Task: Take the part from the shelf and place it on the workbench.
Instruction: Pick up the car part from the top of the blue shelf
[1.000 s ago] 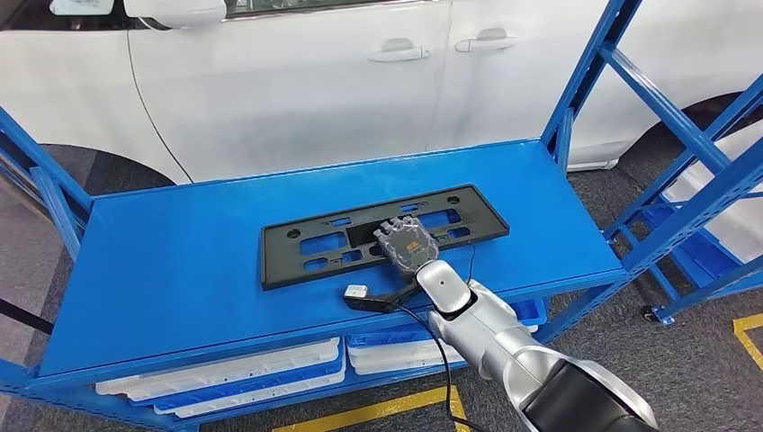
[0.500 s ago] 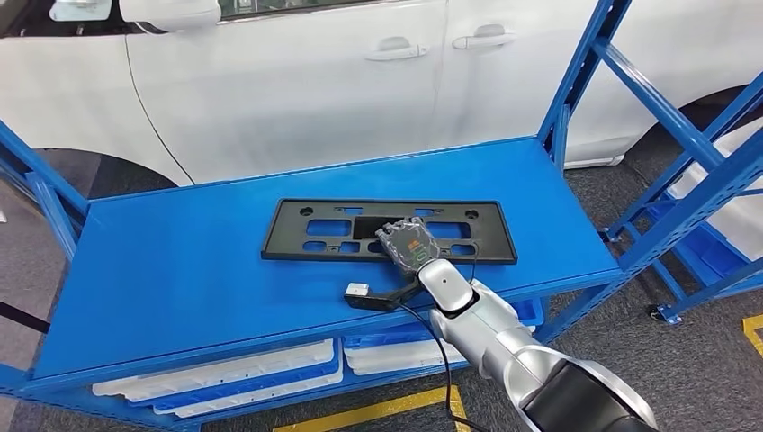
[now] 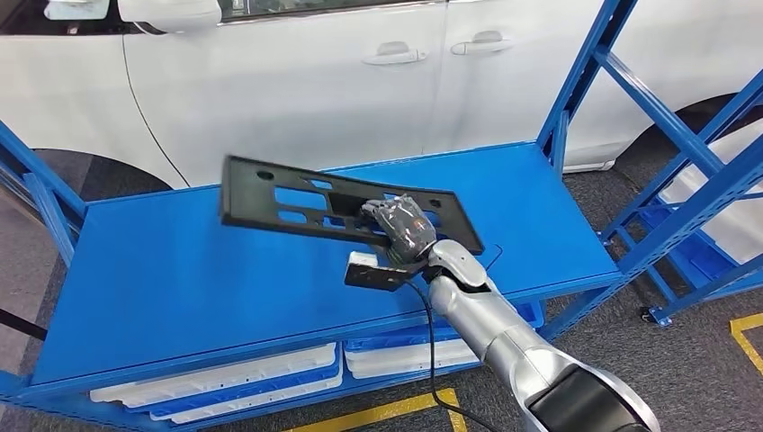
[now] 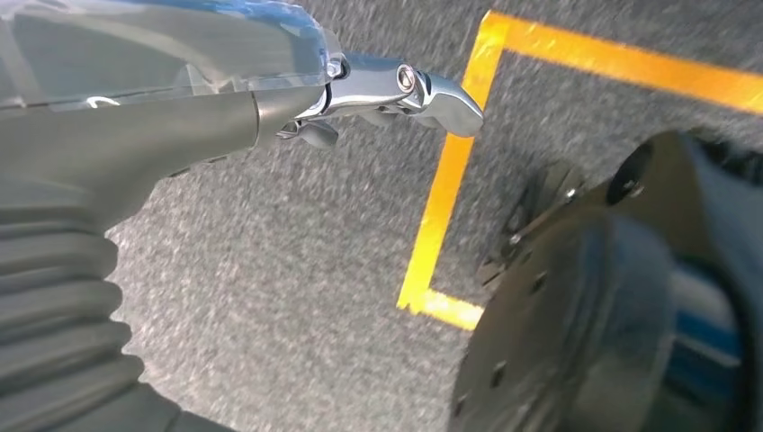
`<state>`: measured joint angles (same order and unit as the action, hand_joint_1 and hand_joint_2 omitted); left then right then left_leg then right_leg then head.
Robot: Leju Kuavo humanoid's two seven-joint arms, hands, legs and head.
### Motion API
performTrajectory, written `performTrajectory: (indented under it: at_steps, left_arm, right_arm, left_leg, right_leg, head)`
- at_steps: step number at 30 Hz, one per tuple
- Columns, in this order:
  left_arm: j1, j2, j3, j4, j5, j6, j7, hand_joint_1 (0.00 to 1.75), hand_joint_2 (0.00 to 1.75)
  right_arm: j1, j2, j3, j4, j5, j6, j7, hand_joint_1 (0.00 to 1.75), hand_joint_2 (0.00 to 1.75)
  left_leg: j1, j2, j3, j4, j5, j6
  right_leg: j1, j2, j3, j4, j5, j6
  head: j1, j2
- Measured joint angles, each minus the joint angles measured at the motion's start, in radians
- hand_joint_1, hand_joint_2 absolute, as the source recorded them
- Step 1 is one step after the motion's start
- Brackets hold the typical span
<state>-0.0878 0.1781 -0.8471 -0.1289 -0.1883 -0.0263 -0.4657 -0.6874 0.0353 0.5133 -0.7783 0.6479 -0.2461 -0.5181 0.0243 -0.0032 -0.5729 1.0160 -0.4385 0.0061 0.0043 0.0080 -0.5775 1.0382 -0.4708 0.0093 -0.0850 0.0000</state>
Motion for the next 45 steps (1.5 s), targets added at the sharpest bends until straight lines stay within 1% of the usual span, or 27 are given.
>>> performTrajectory:
  at_steps: [2,4,5,6,7,9,11,15,17,19,20,21,22,23,25,26,28,30,32,34,35,36,37,40,41,43,45]
  left_arm:
    - [-0.001,0.0,0.0,0.0,0.0,-0.02,0.001,0.0,1.75]
    - [-0.001,0.0,0.0,0.0,0.0,-0.028,-0.001,0.0,1.75]
    - [-0.001,-0.001,0.0,0.0,0.0,-0.03,-0.003,0.0,1.75]
    - [0.0,-0.002,0.0,0.0,0.0,-0.03,-0.006,0.0,1.75]
    - [0.001,-0.004,0.001,0.0,0.0,-0.03,-0.01,0.0,1.75]
    - [0.001,-0.008,0.001,0.0,0.0,-0.032,-0.019,0.0,1.75]
    - [-0.002,-0.012,0.001,0.0,0.0,-0.037,-0.032,0.0,1.75]
    - [-0.008,-0.015,0.001,0.0,0.0,-0.053,-0.056,0.0,1.75]
    - [-0.01,-0.015,0.0,0.0,0.0,-0.062,-0.062,0.0,1.75]
    - [-0.011,-0.015,-0.002,0.0,0.0,-0.065,-0.062,0.0,1.75]
    - [-0.011,-0.015,-0.004,0.0,0.0,-0.064,-0.061,0.0,1.75]
    - [-0.011,-0.015,-0.006,0.0,0.0,-0.063,-0.06,0.0,1.75]
    - [-0.012,-0.015,-0.008,0.0,0.0,-0.061,-0.058,0.0,1.75]
    - [-0.013,-0.015,-0.009,0.0,-0.001,-0.059,-0.056,0.0,1.75]
    - [-0.018,-0.014,-0.011,0.0,-0.001,-0.053,-0.05,0.0,1.75]
    - [-0.021,-0.014,-0.012,0.0,0.0,-0.048,-0.046,0.0,1.75]
    - [-0.024,-0.011,-0.014,0.0,0.0,-0.034,-0.037,0.0,1.75]
    - [-0.026,-0.008,-0.014,0.0,0.0,-0.02,-0.027,0.0,1.75]
    - [-0.027,-0.006,-0.014,0.0,0.0,-0.01,-0.019,0.0,1.75]
    - [-0.027,-0.005,-0.015,0.0,0.0,-0.007,-0.014,0.0,1.75]
    - [-0.027,-0.004,-0.016,0.0,0.0,-0.006,-0.013,0.0,1.75]
    - [-0.026,-0.003,-0.017,0.0,0.0,-0.006,-0.012,0.0,1.75]
    - [-0.026,-0.003,-0.018,0.0,0.0,-0.006,-0.012,0.0,1.75]
    - [-0.027,-0.001,-0.021,0.0,0.0,-0.006,-0.009,0.0,1.75]
    - [-0.027,0.001,-0.022,0.0,-0.001,-0.006,-0.008,0.0,1.75]
    - [-0.027,0.004,-0.024,0.0,0.0,-0.006,-0.007,0.0,1.75]
    - [-0.026,0.006,-0.025,0.0,0.0,-0.006,-0.008,0.0,1.75]
  right_arm:
    - [0.062,-0.016,-0.045,-0.19,-0.377,0.165,-0.095,1.75,1.75]
    - [0.142,-0.031,-0.079,-0.38,-0.702,0.303,-0.108,1.75,1.75]
    - [0.182,-0.038,-0.092,-0.477,-0.816,0.352,-0.101,1.75,1.75]
    - [0.217,-0.046,-0.102,-0.564,-0.876,0.384,-0.093,1.75,1.75]
    - [0.244,-0.054,-0.112,-0.645,-0.903,0.41,-0.087,1.75,1.75]
    - [0.279,-0.065,-0.127,-0.773,-0.921,0.469,-0.074,1.75,1.75]
    - [0.31,-0.07,-0.13,-0.871,-0.965,0.548,-0.053,1.75,1.75]
    - [0.35,-0.076,-0.128,-0.988,-1.053,0.649,-0.01,1.75,1.75]
    - [0.353,-0.076,-0.127,-1.02,-1.072,0.668,0.003,1.75,1.75]
    - [0.358,-0.076,-0.125,-1.038,-1.079,0.682,0.012,1.75,1.75]
    - [0.361,-0.077,-0.123,-1.043,-1.077,0.688,0.016,1.75,1.75]
    - [0.363,-0.078,-0.121,-1.047,-1.073,0.692,0.019,1.75,1.75]
    - [0.364,-0.079,-0.119,-1.05,-1.067,0.694,0.021,1.75,1.75]
    - [0.364,-0.08,-0.118,-1.054,-1.061,0.697,0.021,1.75,1.75]
    - [0.363,-0.082,-0.116,-1.06,-1.049,0.707,0.018,1.75,1.75]
    - [0.361,-0.083,-0.115,-1.062,-1.043,0.716,0.016,1.75,1.75]
    - [0.358,-0.085,-0.11,-1.062,-1.031,0.74,0.016,1.75,1.75]
    - [0.354,-0.087,-0.103,-1.062,-1.026,0.755,0.024,1.75,1.75]
    - [0.348,-0.089,-0.098,-1.062,-1.031,0.764,0.03,1.75,1.75]
    - [0.342,-0.093,-0.097,-1.06,-1.044,0.768,0.028,1.75,1.75]
    - [0.341,-0.097,-0.097,-1.057,-1.052,0.769,0.025,1.75,1.75]
    - [0.34,-0.101,-0.097,-1.054,-1.058,0.769,0.018,1.75,1.75]
    - [0.339,-0.107,-0.097,-1.051,-1.062,0.769,0.01,1.75,1.75]
    - [0.333,-0.123,-0.097,-1.046,-1.067,0.766,-0.016,1.75,1.75]
    - [0.33,-0.128,-0.096,-1.045,-1.069,0.765,-0.022,1.75,1.75]
    - [0.325,-0.136,-0.093,-1.043,-1.078,0.761,-0.029,1.75,1.75]
    - [0.322,-0.142,-0.085,-1.041,-1.09,0.754,-0.032,1.75,1.75]
  left_leg:
    - [0.002,0.001,0.002,-0.003,0.001,0.01]
    - [0.0,-0.002,-0.002,-0.003,0.001,0.015]
    - [-0.002,-0.004,-0.005,-0.002,0.002,0.016]
    - [-0.003,-0.006,-0.007,-0.002,0.002,0.017]
    - [-0.005,-0.008,-0.007,-0.001,0.002,0.017]
    - [-0.009,-0.007,-0.005,0.0,0.0,0.013]
    - [-0.013,-0.005,-0.006,0.001,-0.002,0.004]
    - [-0.014,-0.003,-0.009,0.007,-0.01,-0.017]
    - [-0.013,-0.002,-0.043,0.084,-0.057,-0.025]
    - [-0.012,-0.002,-0.105,0.216,-0.116,-0.03]
    - [-0.012,-0.002,-0.126,0.26,-0.128,-0.032]
    - [-0.012,-0.002,-0.131,0.271,-0.121,-0.033]
    - [-0.012,-0.002,-0.116,0.238,-0.096,-0.032]
    - [-0.012,-0.002,-0.085,0.175,-0.061,-0.029]
    - [-0.015,-0.002,-0.026,0.052,-0.013,-0.019]
    - [-0.017,-0.003,-0.012,0.02,-0.005,-0.014]
    - [-0.021,-0.004,-0.012,0.008,-0.001,-0.006]
    - [-0.016,-0.003,-0.014,0.001,0.008,0.005]
    - [-0.011,-0.001,-0.018,-0.007,0.018,0.016]
    - [-0.012,0.0,-0.03,-0.007,0.026,0.021]
    - [-0.012,0.0,-0.037,-0.006,0.031,0.021]
    - [-0.012,-0.001,-0.043,-0.005,0.036,0.019]
    - [-0.012,-0.001,-0.05,-0.004,0.04,0.017]
    - [-0.011,-0.003,-0.066,0.001,0.054,0.005]
    - [-0.012,-0.003,-0.068,0.001,0.059,-0.001]
    - [-0.013,-0.004,-0.071,-0.002,0.071,-0.015]
    - [-0.012,-0.003,-0.076,0.0,0.072,-0.028]
  right_leg:
    - [-0.004,-0.002,-0.04,0.097,-0.06,0.009]
    - [-0.008,-0.003,-0.102,0.226,-0.118,0.013]
    - [-0.009,-0.003,-0.121,0.261,-0.125,0.014]
    - [-0.01,-0.003,-0.12,0.257,-0.111,0.013]
    - [-0.01,-0.003,-0.101,0.214,-0.081,0.009]
    - [-0.006,-0.003,-0.032,0.073,-0.014,-0.002]
    - [0.0,-0.003,0.006,-0.011,0.012,-0.01]
    - [-0.004,-0.005,0.011,-0.033,0.016,-0.025]
    - [-0.008,-0.008,0.015,-0.04,0.02,-0.033]
    - [-0.006,-0.009,0.016,-0.039,0.019,-0.037]
    - [-0.005,-0.009,0.015,-0.037,0.018,-0.038]
    - [-0.005,-0.009,0.015,-0.035,0.018,-0.038]
    - [-0.004,-0.008,0.015,-0.032,0.017,-0.038]
    - [-0.004,-0.008,0.015,-0.029,0.015,-0.037]
    - [-0.003,-0.007,0.012,-0.02,0.01,-0.032]
    - [-0.002,-0.007,0.008,-0.016,0.01,-0.028]
    - [-0.001,-0.007,0.002,-0.014,0.012,-0.019]
    - [-0.002,-0.007,-0.002,-0.006,0.002,-0.009]
    - [-0.005,-0.007,-0.026,0.058,-0.054,0.002]
    - [-0.01,-0.007,-0.071,0.183,-0.131,0.011]
    - [-0.014,-0.007,-0.087,0.233,-0.152,0.015]
    - [-0.017,-0.007,-0.088,0.253,-0.154,0.018]
    - [-0.019,-0.007,-0.069,0.231,-0.137,0.019]
    - [-0.021,-0.007,0.05,0.037,-0.065,0.014]
    - [-0.019,-0.005,0.072,-0.004,-0.054,0.01]
    - [-0.012,-0.003,0.074,-0.019,-0.045,0.0]
    - [-0.014,-0.004,0.063,-0.025,-0.032,-0.016]
  head:
    - [0.0,0.0]
    - [0.0,0.0]
    - [0.0,0.0]
    - [0.0,0.0]
    - [0.0,0.0]
    - [0.0,0.0]
    - [0.0,0.0]
    - [0.0,0.0]
    - [0.0,0.0]
    - [0.0,0.0]
    - [0.0,0.0]
    - [0.0,0.0]
    - [0.0,0.0]
    - [0.0,0.0]
    - [0.0,0.0]
    - [0.0,0.0]
    - [0.0,0.0]
    - [0.0,0.0]
    - [0.0,0.0]
    - [0.0,0.0]
    - [0.0,0.0]
    - [0.0,0.0]
    - [0.0,0.0]
    - [0.0,0.0]
    - [0.0,0.0]
    - [0.0,0.0]
    - [0.0,0.0]
